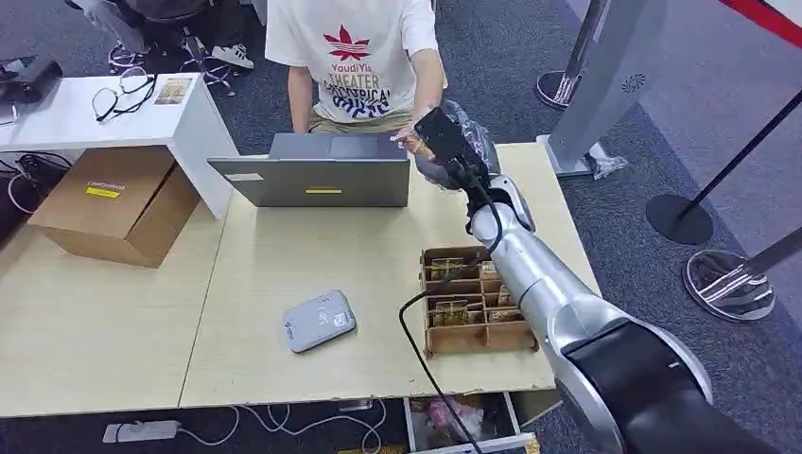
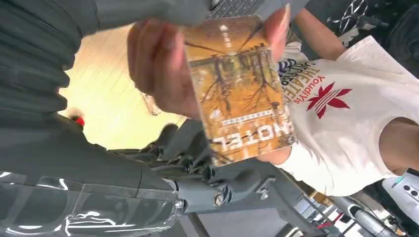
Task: Pass the card to the sensor for recognition and then transmit it.
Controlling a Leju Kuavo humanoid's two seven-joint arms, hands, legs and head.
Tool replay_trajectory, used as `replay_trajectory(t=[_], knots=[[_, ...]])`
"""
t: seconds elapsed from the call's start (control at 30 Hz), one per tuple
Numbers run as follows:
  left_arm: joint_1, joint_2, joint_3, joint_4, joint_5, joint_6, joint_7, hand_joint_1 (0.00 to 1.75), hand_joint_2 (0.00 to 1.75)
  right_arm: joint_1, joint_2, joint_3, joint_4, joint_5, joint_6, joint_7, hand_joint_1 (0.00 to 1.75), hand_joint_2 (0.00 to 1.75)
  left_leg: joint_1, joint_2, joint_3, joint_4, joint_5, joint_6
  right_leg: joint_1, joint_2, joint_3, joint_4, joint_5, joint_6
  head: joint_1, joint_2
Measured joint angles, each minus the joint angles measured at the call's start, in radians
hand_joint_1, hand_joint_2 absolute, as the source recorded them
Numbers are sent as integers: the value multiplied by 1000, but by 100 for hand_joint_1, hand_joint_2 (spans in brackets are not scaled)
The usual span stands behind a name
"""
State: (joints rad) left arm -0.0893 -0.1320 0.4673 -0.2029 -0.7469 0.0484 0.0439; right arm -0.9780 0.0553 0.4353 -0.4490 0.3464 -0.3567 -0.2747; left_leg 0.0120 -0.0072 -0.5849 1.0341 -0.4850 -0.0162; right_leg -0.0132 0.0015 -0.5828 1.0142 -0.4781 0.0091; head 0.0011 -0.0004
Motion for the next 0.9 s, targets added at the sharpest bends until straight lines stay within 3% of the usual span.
replay_trajectory(t=[0.27, 0.47, 0.63, 0.9], knots=[[0, 1, 0, 0, 5, 4, 2, 0, 0, 0, 1, 0, 14, 5, 15, 5, 0, 175, 0, 0, 0, 0, 0, 0, 0, 0, 0, 0, 0, 0, 0, 0], [3, 1, 0, 0, 14, 10, -12, 0, 0, 14, 1, 0, -2, -12, 27, -67, 0, 175, 0, 0, 0, 0, 0, 0, 0, 0, 0, 0, 0, 0, 0, 0], [10, 2, 0, 0, 18, 10, -22, 0, 0, 85, -8, 0, -104, -15, 28, -96, 0, 175, 0, -1, 0, 0, 0, 0, 0, 0, 0, 0, 0, 0, 0, 0], [16, 5, 0, 0, 8, 5, -26, 0, 0, 202, -58, 0, -296, 54, -17, -68, 0, 175, 0, -1, 0, 0, 0, 0, 0, 0, -1, 0, 0, 0, 0, 0]])
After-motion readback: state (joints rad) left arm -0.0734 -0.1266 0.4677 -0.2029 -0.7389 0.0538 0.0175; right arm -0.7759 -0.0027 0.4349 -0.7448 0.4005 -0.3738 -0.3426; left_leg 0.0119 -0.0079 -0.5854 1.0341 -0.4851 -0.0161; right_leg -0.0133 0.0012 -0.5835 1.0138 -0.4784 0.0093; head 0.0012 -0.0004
